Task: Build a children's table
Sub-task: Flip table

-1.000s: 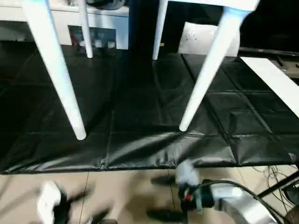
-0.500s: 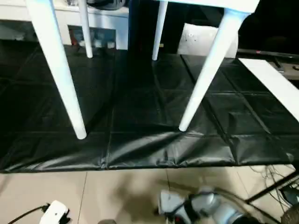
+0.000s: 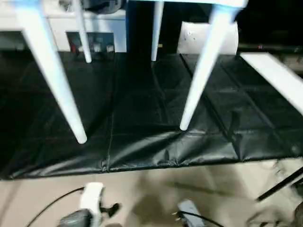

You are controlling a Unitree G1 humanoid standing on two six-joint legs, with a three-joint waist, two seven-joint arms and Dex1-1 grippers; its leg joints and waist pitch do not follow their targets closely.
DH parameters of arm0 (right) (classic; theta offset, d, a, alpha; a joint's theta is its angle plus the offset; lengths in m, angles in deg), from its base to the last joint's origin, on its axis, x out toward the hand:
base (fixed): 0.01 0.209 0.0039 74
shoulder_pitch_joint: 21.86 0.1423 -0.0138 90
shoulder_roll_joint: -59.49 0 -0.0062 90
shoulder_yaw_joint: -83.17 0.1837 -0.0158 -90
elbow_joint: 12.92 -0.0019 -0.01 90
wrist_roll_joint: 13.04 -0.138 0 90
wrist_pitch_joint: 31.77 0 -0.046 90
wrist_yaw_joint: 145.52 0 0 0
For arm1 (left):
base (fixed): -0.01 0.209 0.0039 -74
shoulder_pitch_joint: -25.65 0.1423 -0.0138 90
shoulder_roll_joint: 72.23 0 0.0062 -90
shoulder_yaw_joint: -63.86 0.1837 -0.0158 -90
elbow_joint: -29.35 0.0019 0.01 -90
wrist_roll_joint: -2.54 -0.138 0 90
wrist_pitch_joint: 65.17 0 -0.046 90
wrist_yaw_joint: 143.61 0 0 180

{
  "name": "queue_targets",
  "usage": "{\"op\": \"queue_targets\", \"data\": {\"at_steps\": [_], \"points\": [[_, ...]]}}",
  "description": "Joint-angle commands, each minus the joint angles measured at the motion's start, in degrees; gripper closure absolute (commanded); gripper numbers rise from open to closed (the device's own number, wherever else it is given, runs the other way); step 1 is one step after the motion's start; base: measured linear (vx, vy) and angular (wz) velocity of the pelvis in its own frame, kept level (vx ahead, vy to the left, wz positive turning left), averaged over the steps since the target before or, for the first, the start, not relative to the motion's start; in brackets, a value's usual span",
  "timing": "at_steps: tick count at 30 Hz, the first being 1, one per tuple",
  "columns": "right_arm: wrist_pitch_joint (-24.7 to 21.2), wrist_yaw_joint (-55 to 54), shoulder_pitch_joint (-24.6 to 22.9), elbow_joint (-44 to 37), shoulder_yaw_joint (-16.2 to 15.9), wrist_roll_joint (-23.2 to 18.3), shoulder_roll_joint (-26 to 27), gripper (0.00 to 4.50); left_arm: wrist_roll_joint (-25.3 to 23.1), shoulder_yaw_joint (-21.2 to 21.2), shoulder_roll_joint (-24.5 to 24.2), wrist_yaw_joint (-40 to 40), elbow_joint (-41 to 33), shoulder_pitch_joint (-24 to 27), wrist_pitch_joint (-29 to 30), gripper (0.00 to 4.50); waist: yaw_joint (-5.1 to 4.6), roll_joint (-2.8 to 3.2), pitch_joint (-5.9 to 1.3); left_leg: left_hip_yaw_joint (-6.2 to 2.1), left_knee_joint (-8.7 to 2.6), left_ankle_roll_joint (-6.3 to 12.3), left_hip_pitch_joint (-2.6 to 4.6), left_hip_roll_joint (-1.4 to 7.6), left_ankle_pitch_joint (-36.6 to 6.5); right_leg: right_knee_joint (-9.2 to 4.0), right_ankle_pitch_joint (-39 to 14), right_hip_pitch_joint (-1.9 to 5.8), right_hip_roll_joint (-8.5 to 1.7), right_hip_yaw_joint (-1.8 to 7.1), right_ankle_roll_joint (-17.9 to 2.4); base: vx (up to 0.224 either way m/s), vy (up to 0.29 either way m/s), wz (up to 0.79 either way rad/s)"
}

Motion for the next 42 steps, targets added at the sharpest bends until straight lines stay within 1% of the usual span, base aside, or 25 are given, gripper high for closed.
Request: {"op": "queue_targets", "data": {"at_steps": [1,2,4,5,7,8,9,10,11,12,13,14,15,16,17,18,19,20,21,22,23,24,27,33,42], "points": [[0.57,-0.09,0.75,0.23,2.08,-1.49,-0.04,0.0,-0.98,0.5,-0.07,-0.52,1.48,-0.87,-0.6,0.08,-0.17,0.55,-1.85,-1.27,-5.3,0.43,1.09,3.55,-16.73,-4.46,10.14,-0.76,-4.75,1.34,-14.96,0.0,0.0,0.0],[0.3,-0.39,0.91,0.53,2.46,-1.08,0.11,0.0,-1.81,0.87,0.08,-0.83,2.28,-1.29,-1.68,0.08,-0.23,0.14,-1.55,-2.94,-6.11,2.98,-1.11,2.26,-15.29,-4.15,12.26,0.6,-4.22,-1.18,-14.97,0.0,0.0,0.0],[0.31,-0.59,1.03,1.01,2.63,-0.38,0.3,0.0,-2.93,1.36,0.58,-1.65,3.73,-1.92,-2.85,0.08,-1.76,2.11,-2.57,-7.74,-5.85,13.49,-0.13,2.57,-12.79,-1.77,13.38,-0.11,-0.69,-4.97,-18.5,0.007,-0.032,0.23],[0.97,-0.44,1.03,1.43,2.59,0.7,0.66,0.0,-3.6,1.47,1.14,-2.92,5.63,-2.53,-2.46,0.08,-3.64,3.53,-2.62,-12.39,-7.47,20.79,0.99,3.7,-13.72,1.98,3.15,-1.78,1.21,-5.5,-21.86,-0.014,-0.072,0.56],[1.64,-0.56,1.22,2.08,3.27,1.22,1.05,0.0,-3.21,0.38,2.19,-6.46,8.75,-3.22,-1.8,0.08,-5.15,2.04,-2.54,-17.44,-9.59,23.9,0.91,2.05,-11.4,3.69,-6.15,-2.66,1.38,-3.25,-21.93,-0.024,-0.09,0.5],[1.83,-0.55,1.37,2.23,3.5,1.14,1.07,0.0,-2.41,-0.58,2.71,-7.42,9.76,-3.29,-1.78,0.08,-4.67,0.64,-2.51,-17.91,-10.21,19.28,-1.18,-1.98,-14.9,1.66,-9.03,-1.11,0.67,-1.56,-21.4,-0.058,-0.156,0.42],[2.19,-0.36,1.52,2.38,3.55,1.29,1.1,0.0,-1.57,-1.53,3.17,-7.93,10.74,-3.34,-2.08,0.08,-3.88,-1.64,-2.29,-15.63,-6.0,14.08,-5.71,-7.29,-16.23,-4.09,-14.15,0.77,-3.55,0.61,-20.62,-0.058,-0.156,0.42],[2.46,0.0,1.66,2.53,3.56,1.47,1.07,0.0,-1.11,-2.21,3.64,-9.18,11.77,-3.35,-2.21,0.08,-2.17,-1.72,-2.34,-12.68,0.67,10.23,-6.16,-8.53,-15.19,-8.89,-18.08,0.35,-7.84,0.32,-21.29,-0.05,-0.153,0.45],[2.68,0.29,1.8,2.68,3.55,1.91,1.08,0.0,-1.06,-2.63,4.06,-9.9,12.8,-3.37,-2.82,0.08,-1.02,-2.04,-2.5,-5.38,9.63,4.85,-5.18,-5.66,-6.28,-10.57,-13.06,0.32,-12.54,-2.08,-16.88,-0.009,-0.108,0.43],[2.82,0.58,1.94,2.85,3.38,2.47,1.08,0.0,-1.54,-2.51,4.58,-10.69,13.77,-3.25,-3.57,0.08,-0.52,-3.42,-0.71,-3.6,8.8,5.45,-6.78,-3.18,-2.68,-10.87,-1.75,0.25,-14.37,-4.35,-4.7,-0.009,-0.108,0.43],[2.7,0.71,2.06,2.97,3.26,2.87,1.1,0.0,-2.08,-2.23,5.05,-11.27,14.46,-3.04,-4.31,0.08,0.93,-2.27,-0.9,-3.65,8.72,5.51,-5.39,-2.02,-5.12,-11.51,0.15,0.49,-16.57,-2.83,-2.47,0.023,-0.105,0.55],[2.48,0.4,2.16,3.12,3.46,3.0,1.12,0.0,-2.08,-2.42,5.45,-11.78,14.91,-2.95,-4.52,0.08,0.63,-4.44,-2.24,-3.65,8.88,8.77,-7.9,-0.38,-9.77,-9.35,13.29,4.41,-17.81,-1.65,0.29,0.072,-0.114,0.58],[2.36,0.02,2.26,3.24,3.66,3.1,1.12,0.0,-1.94,-2.77,5.77,-12.49,15.3,-2.94,-4.38,0.08,2.25,-3.21,-2.76,-4.11,8.09,11.65,-8.39,-0.56,-8.76,-8.18,32.9,6.15,-17.63,-1.42,1.95,0.072,-0.114,0.58],[2.24,-0.42,2.36,3.35,3.92,3.1,1.14,0.0,-2.06,-2.85,6.0,-13.11,15.6,-3.01,-4.73,0.08,2.08,-3.82,-3.34,-4.3,7.89,13.19,-8.99,-0.5,-7.53,-6.82,42.2,6.64,-16.91,-2.08,2.37,0.096,-0.071,0.43],[2.35,-0.94,2.56,3.65,4.57,3.46,1.23,0.0,-2.24,-3.13,6.33,-14.05,16.49,-3.52,-5.17,0.08,2.81,-2.74,-3.49,-4.23,4.69,15.43,-7.96,-0.34,-0.74,-5.02,52.32,7.53,-13.31,-6.23,1.49,0.081,-0.002,0.5],[2.22,-1.58,2.62,3.79,5.24,3.17,1.32,0.0,-2.24,-3.33,6.49,-14.2,16.85,-3.79,-5.33,0.08,1.21,-0.26,-3.85,-7.42,-0.6,26.68,-0.97,0.33,17.9,2.26,44.01,4.65,-2.41,-11.88,-0.82,0.081,-0.002,0.5],[1.9,-2.33,2.74,3.95,6.07,2.69,1.38,0.0,-2.21,-3.57,6.71,-14.32,17.2,-4.14,-5.37,0.08,-0.62,1.33,-4.63,-10.86,2.37,35.49,8.16,6.82,33.43,6.61,20.57,-5.74,-0.3,-8.41,-1.44,0.089,0.084,0.51],[1.65,-3.29,2.92,4.16,7.2,2.12,1.51,0.0,-2.4,-3.68,7.06,-14.39,17.7,-4.7,-5.68,0.08,-0.34,-0.13,-3.9,-11.19,1.41,35.52,7.58,8.71,64.21,6.0,6.96,-7.48,-2.01,-3.66,-0.02,0.014,0.134,0.12],[1.7,-3.54,2.99,4.25,7.57,2.07,1.57,0.0,-2.57,-3.65,7.19,-14.41,17.93,-4.94,-5.93,0.08,1.27,0.19,-2.93,-7.76,-0.05,27.15,4.1,6.31,70.43,5.13,9.12,-6.54,-1.64,-2.4,2.5,0.014,0.134,0.12],[1.8,-3.95,3.0,4.33,8.02,1.89,1.57,0.0,-2.71,-3.62,7.34,-14.73,18.16,-5.26,-6.05,0.08,1.03,-0.47,-2.8,-6.16,-1.15,22.95,2.65,5.26,64.07,3.79,11.02,-5.1,-1.44,-2.03,2.66,-0.055,0.091,-0.08],[1.91,-4.29,3.03,4.43,8.54,1.83,1.56,0.0,-2.87,-3.65,7.5,-15.1,18.45,-5.57,-6.22,0.08,0.76,-1.34,-3.03,-4.93,-2.11,18.37,2.66,3.3,42.16,-0.65,12.57,-4.41,-2.46,-0.69,0.78,0.0,0.0,0.0],[2.03,-4.71,2.98,4.49,9.31,1.37,1.51,0.0,-2.84,-3.75,6.45,-14.48,18.13,-5.18,-6.73,0.08,0.7,-2.62,-1.86,-2.95,-1.26,14.81,2.19,1.68,15.7,-4.61,10.76,-4.28,-7.38,1.86,-3.89,0.0,0.0,0.0],[2.58,-5.51,2.91,4.59,11.3,0.34,1.34,0.0,-2.96,-3.88,3.46,-12.89,17.35,-4.32,-7.97,0.08,0.82,-2.07,-1.22,-2.32,-4.46,5.7,1.89,3.55,-11.69,-6.0,0.82,-2.46,-9.03,2.19,-10.73,-0.042,-0.023,-0.01],[1.59,-6.98,2.56,4.81,14.33,0.01,0.11,0.0,-3.73,-4.01,1.33,-12.64,16.4,-6.38,-8.41,0.08,-0.96,-0.99,-0.83,-0.83,-5.73,1.34,1.76,4.11,-20.64,-6.07,-3.8,-2.75,-7.26,1.51,-15.27,-0.071,-0.022,0.0],[0.76,-7.05,2.05,5.4,15.42,1.86,0.05,0.0,-3.79,-3.85,1.59,-11.61,15.31,-7.11,-7.34,0.08,-0.85,-1.07,-1.45,0.31,-4.94,4.27,1.21,4.2,-11.34,-5.18,5.47,-2.67,-6.96,1.2,-16.21,0.0,0.0,0.0]]}}
